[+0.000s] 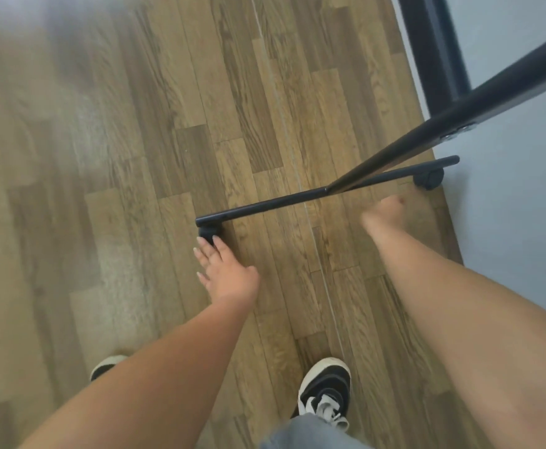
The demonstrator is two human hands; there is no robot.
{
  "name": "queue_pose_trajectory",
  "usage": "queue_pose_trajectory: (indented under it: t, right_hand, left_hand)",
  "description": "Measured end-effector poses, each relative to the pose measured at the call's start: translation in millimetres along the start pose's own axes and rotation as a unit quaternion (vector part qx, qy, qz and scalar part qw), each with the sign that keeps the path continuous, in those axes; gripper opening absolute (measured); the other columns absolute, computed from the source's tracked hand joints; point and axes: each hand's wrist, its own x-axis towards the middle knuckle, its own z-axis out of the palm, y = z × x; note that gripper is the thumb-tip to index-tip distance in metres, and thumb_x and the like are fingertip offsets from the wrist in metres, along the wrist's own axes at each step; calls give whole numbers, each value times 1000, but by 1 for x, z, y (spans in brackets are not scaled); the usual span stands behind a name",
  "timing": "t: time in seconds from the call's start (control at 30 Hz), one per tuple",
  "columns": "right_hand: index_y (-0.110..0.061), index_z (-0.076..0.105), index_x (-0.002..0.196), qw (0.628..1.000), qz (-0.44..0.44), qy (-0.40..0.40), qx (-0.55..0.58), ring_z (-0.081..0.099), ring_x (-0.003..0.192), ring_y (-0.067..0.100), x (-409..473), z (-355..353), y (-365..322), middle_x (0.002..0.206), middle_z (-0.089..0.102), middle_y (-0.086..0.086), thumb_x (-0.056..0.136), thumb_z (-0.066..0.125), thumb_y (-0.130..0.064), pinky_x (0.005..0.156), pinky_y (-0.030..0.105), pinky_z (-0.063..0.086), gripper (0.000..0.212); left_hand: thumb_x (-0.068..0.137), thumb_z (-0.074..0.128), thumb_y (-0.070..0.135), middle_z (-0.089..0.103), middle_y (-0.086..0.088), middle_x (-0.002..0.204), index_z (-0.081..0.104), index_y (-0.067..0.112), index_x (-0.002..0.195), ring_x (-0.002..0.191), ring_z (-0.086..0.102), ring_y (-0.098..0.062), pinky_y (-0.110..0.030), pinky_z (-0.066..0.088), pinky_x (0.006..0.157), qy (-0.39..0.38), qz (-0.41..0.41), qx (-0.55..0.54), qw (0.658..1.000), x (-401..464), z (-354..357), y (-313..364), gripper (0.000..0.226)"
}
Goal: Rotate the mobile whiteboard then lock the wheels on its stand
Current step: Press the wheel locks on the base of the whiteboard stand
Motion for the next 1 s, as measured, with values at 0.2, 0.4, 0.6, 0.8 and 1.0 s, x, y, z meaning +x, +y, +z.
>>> queue_pose_trajectory:
  t: [0.2, 0.4, 0.6, 0.8, 1.0]
  right_hand:
    - [-6, 6, 159, 997, -67, -14, -37, 18, 151, 35, -139, -17, -49, 168, 6, 17, 98, 60, -23, 113, 47, 38, 83]
    - [-12, 10, 159, 987, -154, -37, 5, 9, 153, 29, -289, -65, -138, 168, 9, 13, 97, 61, -19, 119, 48, 30, 81]
    - [-18, 16, 159, 978, -195, -57, 39, 29, 148, 28, -431, -157, -230, 168, 14, 7, 100, 56, -23, 111, 45, 39, 72]
    - [-18, 28, 156, 946, -304, -13, 115, 33, 146, 24, -547, -291, -340, 163, 29, 6, 101, 54, -24, 115, 42, 37, 61]
    - [-12, 57, 138, 884, -438, 69, 146, 54, 128, 21, -597, -419, -445, 140, 59, 7, 100, 58, -19, 95, 22, 37, 39]
  left_hand:
    - [100, 48, 16, 3, -4, 171, 15, 18, 162, 154, 14, -22, -37, 29, 115, -18, 69, -33, 997, -44, -106, -4, 69]
    - [98, 52, 19, 44, -9, 154, 34, 15, 156, 136, 46, -26, -35, 39, 103, -2, 120, -31, 992, -111, -256, -9, 61]
    - [94, 53, 17, 59, -9, 139, 51, 15, 146, 123, 57, -25, -37, 47, 97, 48, 172, -64, 982, -177, -428, 1, 52]
    - [96, 53, 18, 60, -6, 139, 53, 16, 144, 125, 55, -22, -38, 47, 99, 121, 285, -52, 949, -229, -612, 66, 48]
    - [94, 54, 15, 62, -7, 134, 59, 13, 138, 120, 58, -25, -34, 46, 91, 177, 365, -22, 914, -246, -770, 135, 44]
